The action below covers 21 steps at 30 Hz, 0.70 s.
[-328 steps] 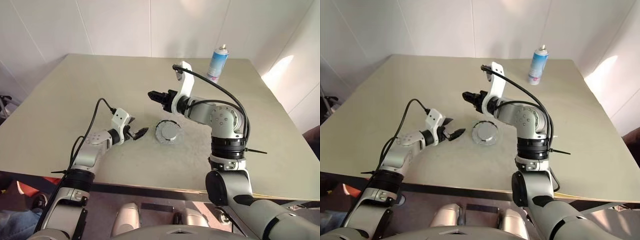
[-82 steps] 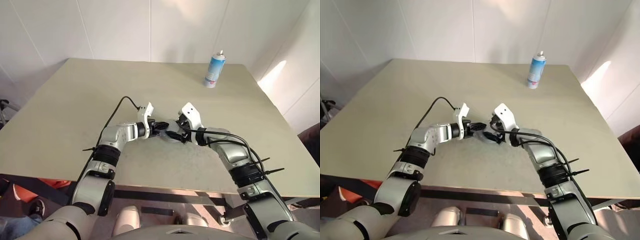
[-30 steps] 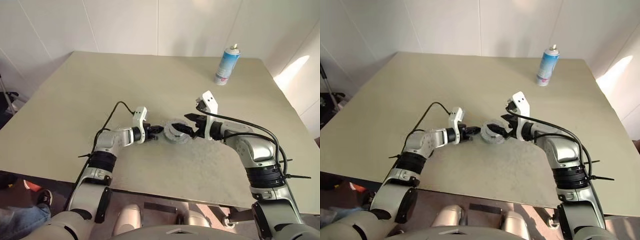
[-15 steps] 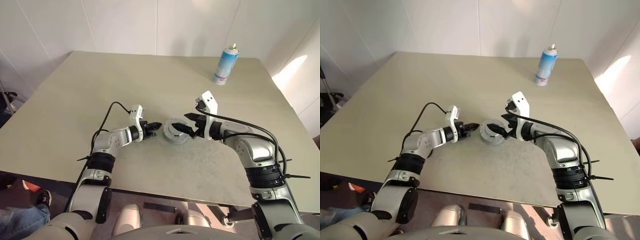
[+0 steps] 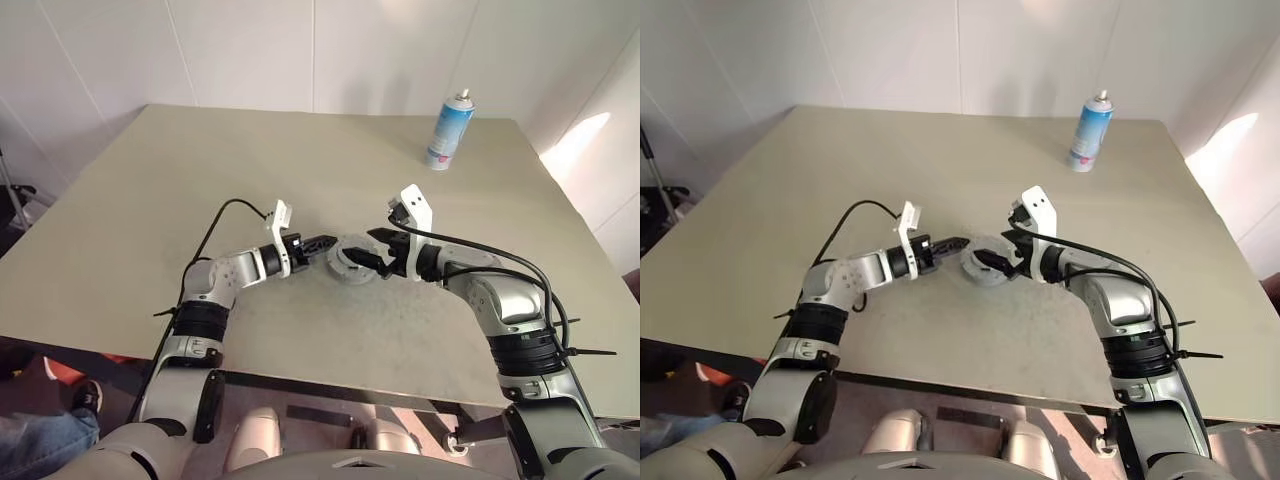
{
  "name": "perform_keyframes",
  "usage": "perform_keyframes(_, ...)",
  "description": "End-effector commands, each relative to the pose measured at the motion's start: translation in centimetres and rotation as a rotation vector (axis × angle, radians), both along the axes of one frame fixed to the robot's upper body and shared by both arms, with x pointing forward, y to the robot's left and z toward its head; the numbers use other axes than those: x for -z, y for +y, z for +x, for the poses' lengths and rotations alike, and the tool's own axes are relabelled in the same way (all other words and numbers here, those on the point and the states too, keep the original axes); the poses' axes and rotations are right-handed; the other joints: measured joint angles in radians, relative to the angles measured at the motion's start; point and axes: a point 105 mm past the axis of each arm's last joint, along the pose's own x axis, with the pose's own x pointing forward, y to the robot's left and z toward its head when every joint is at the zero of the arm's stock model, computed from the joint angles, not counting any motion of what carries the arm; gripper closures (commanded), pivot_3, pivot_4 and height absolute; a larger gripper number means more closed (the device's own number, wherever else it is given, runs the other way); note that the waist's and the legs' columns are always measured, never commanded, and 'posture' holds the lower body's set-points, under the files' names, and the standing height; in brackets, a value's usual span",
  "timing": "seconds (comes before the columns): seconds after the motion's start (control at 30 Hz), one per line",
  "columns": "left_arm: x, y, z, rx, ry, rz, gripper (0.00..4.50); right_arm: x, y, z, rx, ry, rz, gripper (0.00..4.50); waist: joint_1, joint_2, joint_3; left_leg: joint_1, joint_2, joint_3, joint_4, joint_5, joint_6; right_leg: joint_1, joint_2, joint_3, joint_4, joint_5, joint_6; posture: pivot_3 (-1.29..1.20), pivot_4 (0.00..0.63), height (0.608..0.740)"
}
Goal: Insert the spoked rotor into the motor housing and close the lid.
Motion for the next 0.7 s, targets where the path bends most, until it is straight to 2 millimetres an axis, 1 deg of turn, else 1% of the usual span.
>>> perform_keyframes(0.03, 0.0, -0.5, 0.2, 0.013, -0.012, 0.058, 4.50, -0.9, 0.1, 0.1, -0.004, -0.048, -0.005, 0.01, 0.000, 0.000, 0.000, 0.000, 0.000, 0.000, 0.000, 0.000, 0.000, 0.000, 0.000, 0.000, 0.000, 0.000, 0.000, 0.00, 0.000, 0.740)
perform_keyframes(0.13, 1.4, -0.4, 0.4, -0.009, 0.013, 0.123, 4.50, -1.0, -0.2, 0.4, 0.015, -0.048, -0.008, 0.01, 0.000, 0.000, 0.000, 0.000, 0.000, 0.000, 0.000, 0.002, -0.002, 0.000, 0.000, 0.000, 0.000, 0.000, 0.000, 0.00, 0.000, 0.740)
perform_keyframes(0.2, 1.9, -0.3, 0.4, -0.012, 0.020, 0.148, 4.50, -1.0, -0.4, 0.6, 0.029, -0.047, -0.009, 0.01, 0.000, 0.000, 0.000, 0.000, 0.000, 0.000, 0.000, 0.001, -0.002, 0.000, 0.000, 0.000, 0.000, 0.000, 0.000, 0.00, 0.000, 0.740)
perform_keyframes(0.43, 2.2, -0.3, 0.3, -0.013, 0.016, 0.160, 4.50, -0.9, -0.6, 0.8, 0.058, -0.024, -0.001, 0.01, 0.001, 0.000, 0.000, 0.001, 0.000, 0.000, 0.000, 0.001, -0.002, 0.003, 0.000, 0.000, 0.000, 0.000, 0.000, 0.00, 0.000, 0.740)
perform_keyframes(0.53, 2.2, -0.3, 0.3, -0.013, 0.011, 0.162, 4.50, -0.8, -1.8, 1.1, 0.116, 0.029, 0.026, 0.01, 0.000, 0.000, 0.000, 0.004, 0.000, 0.000, 0.000, 0.001, -0.002, 0.005, 0.000, 0.000, 0.000, 0.000, 0.000, 0.00, 0.000, 0.740)
perform_keyframes(0.63, 2.2, -0.4, 0.3, -0.013, 0.009, 0.161, 4.50, -0.6, -3.4, 1.5, 0.196, 0.091, 0.063, 0.01, 0.000, 0.000, 0.000, 0.006, 0.000, 0.000, 0.000, 0.001, -0.002, 0.007, 0.000, 0.000, -0.001, 0.000, 0.000, 0.00, 0.000, 0.740)
perform_keyframes(0.7, 2.2, -0.4, 0.2, -0.012, 0.008, 0.161, 4.50, -0.1, -4.6, 1.3, 0.242, 0.158, 0.082, 0.01, 0.001, 0.000, 0.000, 0.006, 0.000, 0.000, 0.000, 0.001, -0.003, 0.008, 0.000, 0.000, -0.001, 0.000, 0.000, 0.00, 0.000, 0.740)
